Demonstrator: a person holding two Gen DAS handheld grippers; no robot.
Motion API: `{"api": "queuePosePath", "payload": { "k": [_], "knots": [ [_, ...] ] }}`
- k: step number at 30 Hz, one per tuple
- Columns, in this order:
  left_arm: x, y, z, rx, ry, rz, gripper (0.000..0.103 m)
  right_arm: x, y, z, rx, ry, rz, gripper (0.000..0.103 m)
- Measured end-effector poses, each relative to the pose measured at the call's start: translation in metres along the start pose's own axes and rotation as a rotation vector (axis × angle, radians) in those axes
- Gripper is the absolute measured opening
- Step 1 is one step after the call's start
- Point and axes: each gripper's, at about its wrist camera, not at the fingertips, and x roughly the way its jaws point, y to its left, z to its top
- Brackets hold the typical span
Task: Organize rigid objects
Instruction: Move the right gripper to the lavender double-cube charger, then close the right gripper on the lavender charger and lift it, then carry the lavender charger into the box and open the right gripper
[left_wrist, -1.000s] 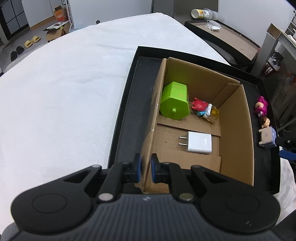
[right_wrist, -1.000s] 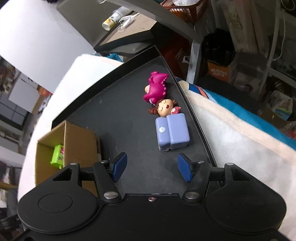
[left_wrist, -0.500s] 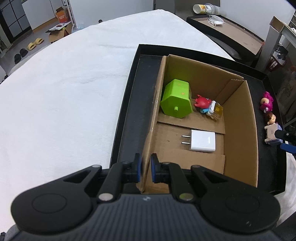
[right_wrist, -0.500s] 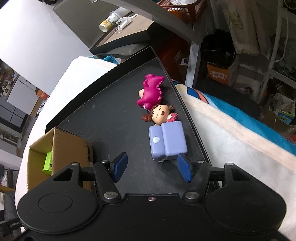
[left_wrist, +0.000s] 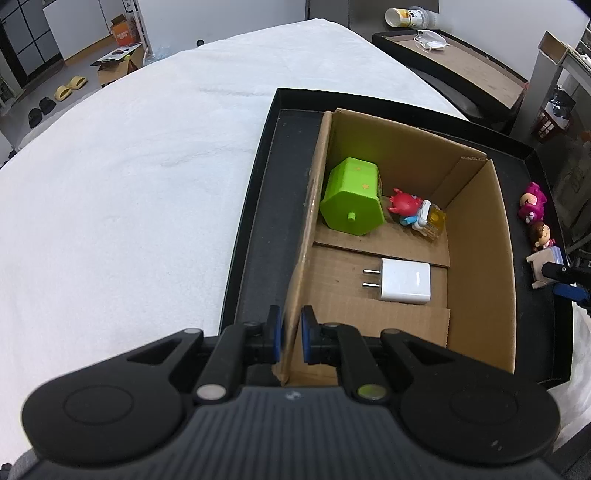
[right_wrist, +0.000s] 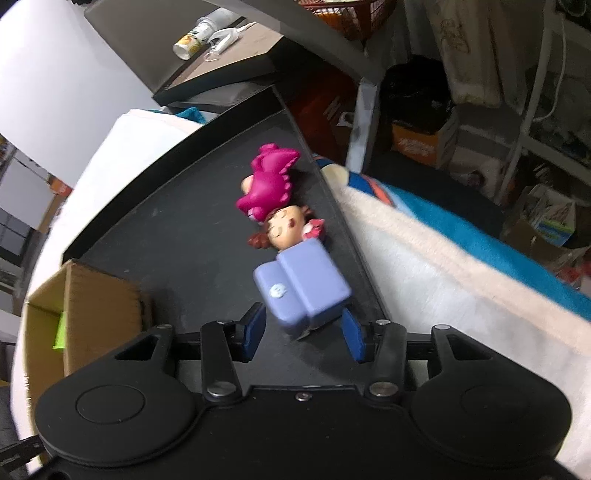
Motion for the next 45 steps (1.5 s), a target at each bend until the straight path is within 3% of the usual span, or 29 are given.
{"api": "queuePosePath", "payload": {
  "k": [2,7,12,18,32,45],
  "knots": [
    [0.000,0.001,0.000,0.001,-0.001,-0.004,0.010,0.001,0.000,0.001,-0.003,-0.010,-0.020,0.059],
    [0.000,0.002,0.000,0.009,-0.002,-0.015,0.010,0.006,0.002,0.004,-0.015,-0.025,-0.026,0.060],
    [0.000,0.004,0.000,0.012,-0.003,-0.023,0.010,-0.003,0.008,0.002,-0.051,-0.074,-0.042,0.044],
    [-0.001,0.006,-0.001,0.014,-0.003,-0.035,0.010,-0.025,0.015,-0.003,-0.062,-0.087,0.005,0.044],
    [-0.006,0.007,-0.003,0.010,-0.036,-0.049,0.010,-0.056,0.037,-0.014,-0.112,-0.080,0.003,0.044],
    [-0.004,0.018,-0.005,-0.025,-0.043,-0.117,0.010,-0.082,0.076,-0.025,-0.179,-0.096,0.006,0.044]
  ]
}}
